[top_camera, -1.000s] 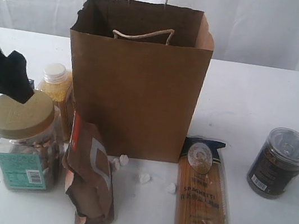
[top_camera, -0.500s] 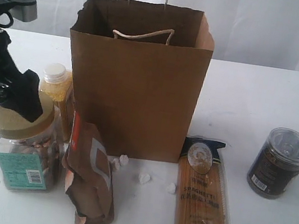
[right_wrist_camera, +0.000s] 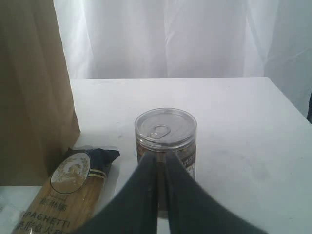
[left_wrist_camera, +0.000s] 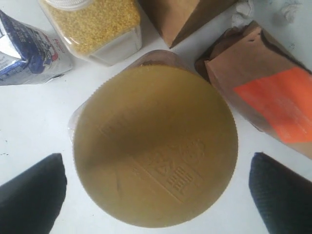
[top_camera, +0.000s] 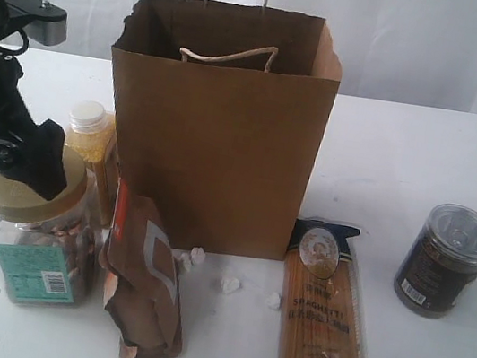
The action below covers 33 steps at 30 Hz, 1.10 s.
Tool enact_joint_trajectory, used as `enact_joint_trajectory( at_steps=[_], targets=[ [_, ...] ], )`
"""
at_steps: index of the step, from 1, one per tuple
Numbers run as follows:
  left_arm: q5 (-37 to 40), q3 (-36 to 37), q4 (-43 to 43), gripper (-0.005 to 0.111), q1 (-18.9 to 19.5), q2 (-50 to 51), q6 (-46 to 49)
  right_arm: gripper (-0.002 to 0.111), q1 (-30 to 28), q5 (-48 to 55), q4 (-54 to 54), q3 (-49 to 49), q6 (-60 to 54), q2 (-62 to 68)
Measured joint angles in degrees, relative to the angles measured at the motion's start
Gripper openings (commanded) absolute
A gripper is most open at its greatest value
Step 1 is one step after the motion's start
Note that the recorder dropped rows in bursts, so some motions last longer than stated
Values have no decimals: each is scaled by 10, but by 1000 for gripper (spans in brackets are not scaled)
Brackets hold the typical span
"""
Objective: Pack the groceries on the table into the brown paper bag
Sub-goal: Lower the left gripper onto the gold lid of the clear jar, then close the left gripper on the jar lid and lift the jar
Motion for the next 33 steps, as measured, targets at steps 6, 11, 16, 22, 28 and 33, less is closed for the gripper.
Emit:
enact_joint_trajectory(
  at_steps=[6,11,16,22,28,33],
  targets=[
    [4,0,-2,105,0,0,0,5,0,0,0,0,0,0],
    [4,0,-2,105,0,5,0,5,0,0,0,0,0,0],
    [4,0,-2,105,0,25,0,5,0,0,0,0,0,0],
    [6,-2,-3,105,0,47,0,5,0,0,0,0,0,0],
    [10,-7,-3,105,0,56,0,5,0,0,0,0,0,0],
    [10,-7,-4,93,0,66,0,5,0,0,0,0,0,0]
  ],
)
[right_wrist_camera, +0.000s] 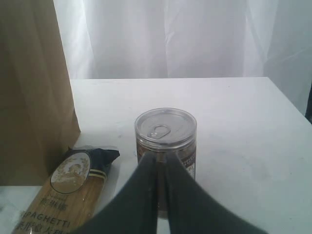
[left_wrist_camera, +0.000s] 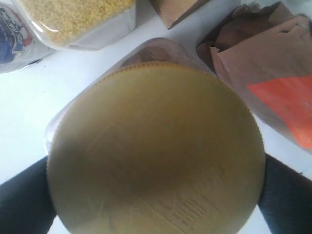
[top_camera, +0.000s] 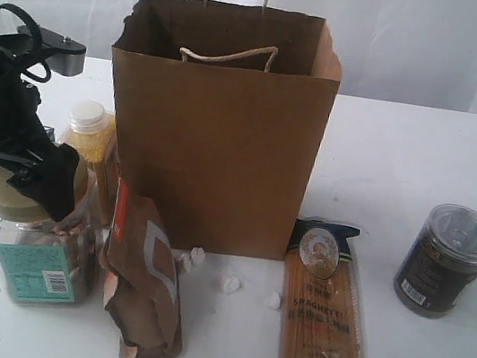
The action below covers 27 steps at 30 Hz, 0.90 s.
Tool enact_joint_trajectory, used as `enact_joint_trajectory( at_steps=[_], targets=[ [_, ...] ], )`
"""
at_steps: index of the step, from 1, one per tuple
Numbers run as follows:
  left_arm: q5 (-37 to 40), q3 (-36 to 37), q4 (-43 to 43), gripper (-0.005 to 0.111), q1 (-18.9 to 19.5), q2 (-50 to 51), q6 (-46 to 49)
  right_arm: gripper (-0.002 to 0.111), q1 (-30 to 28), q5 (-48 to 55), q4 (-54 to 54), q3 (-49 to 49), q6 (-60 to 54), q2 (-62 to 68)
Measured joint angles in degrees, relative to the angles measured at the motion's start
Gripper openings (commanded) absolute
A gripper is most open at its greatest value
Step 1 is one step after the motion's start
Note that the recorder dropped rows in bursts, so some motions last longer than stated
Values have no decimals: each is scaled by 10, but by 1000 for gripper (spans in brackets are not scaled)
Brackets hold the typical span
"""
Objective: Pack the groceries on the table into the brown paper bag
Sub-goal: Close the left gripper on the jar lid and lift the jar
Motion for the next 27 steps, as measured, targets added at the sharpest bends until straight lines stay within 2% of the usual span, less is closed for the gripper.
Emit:
enact_joint_trajectory(
  at_steps=[2,7,9,15,19,27],
  targets=[
    [0,0,0,77,0,4,0,5,0,0,0,0,0,0],
    [0,0,2,17,0,4,0,5,0,0,0,0,0,0],
    [0,0,2,0,0,4,0,5,0,0,0,0,0,0],
    [11,-2,7,0,0,1,2,5,0,0,0,0,0,0],
    [36,-13,43,0,0,-11,6,5,0,0,0,0,0,0],
    [103,-100,67,0,0,-74,9,5,0,0,0,0,0,0]
  ],
)
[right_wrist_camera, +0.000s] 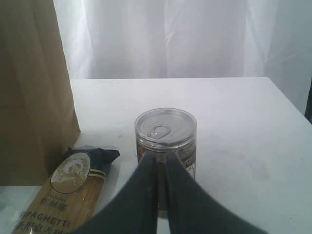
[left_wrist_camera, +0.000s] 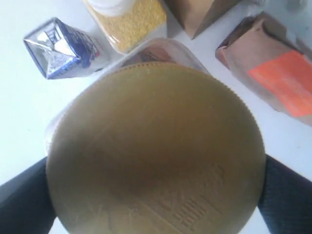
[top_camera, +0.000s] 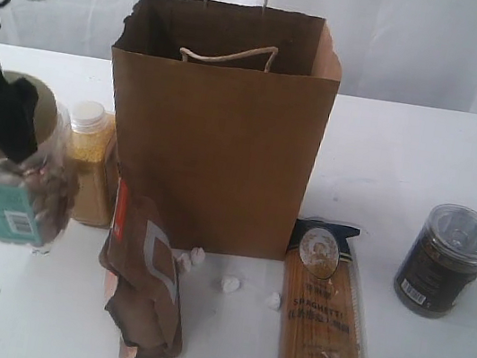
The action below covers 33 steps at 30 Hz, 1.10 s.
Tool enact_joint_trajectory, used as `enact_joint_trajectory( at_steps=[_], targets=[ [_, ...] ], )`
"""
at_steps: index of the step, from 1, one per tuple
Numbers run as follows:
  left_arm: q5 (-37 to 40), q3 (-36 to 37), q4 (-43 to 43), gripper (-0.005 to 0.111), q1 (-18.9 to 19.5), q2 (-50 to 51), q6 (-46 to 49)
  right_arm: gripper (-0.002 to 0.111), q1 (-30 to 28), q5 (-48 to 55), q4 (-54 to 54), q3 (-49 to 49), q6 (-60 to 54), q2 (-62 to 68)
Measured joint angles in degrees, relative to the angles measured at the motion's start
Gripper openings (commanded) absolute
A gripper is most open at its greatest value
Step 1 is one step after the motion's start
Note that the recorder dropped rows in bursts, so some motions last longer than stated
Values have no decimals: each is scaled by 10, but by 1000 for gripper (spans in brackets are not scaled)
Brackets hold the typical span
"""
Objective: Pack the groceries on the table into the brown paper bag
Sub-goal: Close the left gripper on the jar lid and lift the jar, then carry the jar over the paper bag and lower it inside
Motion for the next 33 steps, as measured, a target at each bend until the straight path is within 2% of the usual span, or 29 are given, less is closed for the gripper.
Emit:
enact_joint_trajectory(
  at_steps=[10,18,25,33],
  targets=[
    [6,-153,27,0,0,-50,2,5,0,0,4,0,0,0],
    [5,-283,33,0,0,-48,2,5,0,0,4,0,0,0],
    [-5,-347,-45,0,0,-21,4,5,0,-1,4,0,0,0],
    [-32,-386,-162,0,0,26,56,5,0,-1,4,0,0,0]
  ],
)
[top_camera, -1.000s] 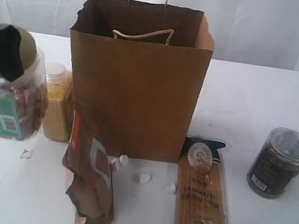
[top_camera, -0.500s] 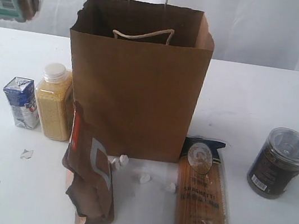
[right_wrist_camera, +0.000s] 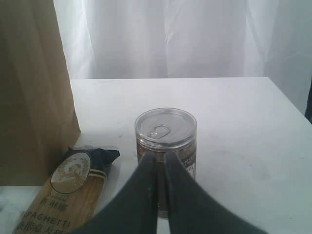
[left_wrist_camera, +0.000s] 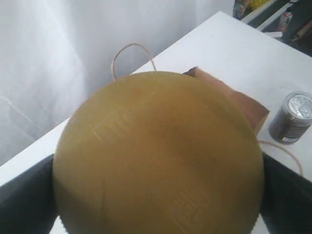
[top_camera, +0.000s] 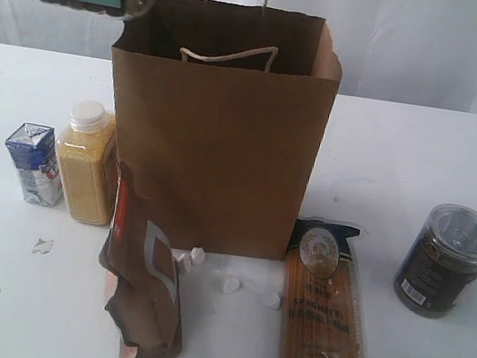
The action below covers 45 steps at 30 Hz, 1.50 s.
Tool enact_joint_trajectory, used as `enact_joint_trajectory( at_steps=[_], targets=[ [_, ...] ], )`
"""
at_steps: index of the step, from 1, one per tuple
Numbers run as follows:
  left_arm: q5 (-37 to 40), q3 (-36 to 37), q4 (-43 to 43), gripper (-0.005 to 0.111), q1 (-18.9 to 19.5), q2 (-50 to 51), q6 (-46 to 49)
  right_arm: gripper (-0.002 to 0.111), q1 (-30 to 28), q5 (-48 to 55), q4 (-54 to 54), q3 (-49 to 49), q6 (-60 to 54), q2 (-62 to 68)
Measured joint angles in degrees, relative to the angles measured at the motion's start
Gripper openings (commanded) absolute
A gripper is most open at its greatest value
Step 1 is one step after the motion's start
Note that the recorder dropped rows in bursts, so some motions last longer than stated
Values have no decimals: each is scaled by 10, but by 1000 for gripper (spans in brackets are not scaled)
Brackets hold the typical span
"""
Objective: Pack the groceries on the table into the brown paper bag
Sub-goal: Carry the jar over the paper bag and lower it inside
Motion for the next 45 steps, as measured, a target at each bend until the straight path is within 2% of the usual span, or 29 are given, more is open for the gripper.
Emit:
enact_joint_trajectory(
  at_steps=[14,28,35,39,45],
  targets=[
    [-42,-55,-91,0,0,80,49,5,0,0,0,0,0,0],
    [-32,-57,-108,0,-1,125,54,5,0,0,0,0,0,0],
    [-30,-57,-90,0,-29,148,64,5,0,0,0,0,0,0],
    [-29,-57,-47,0,-51,154,55,5,0,0,0,0,0,0],
    [-30,-44,-17,0,-53,155,51,5,0,0,0,0,0,0]
  ],
)
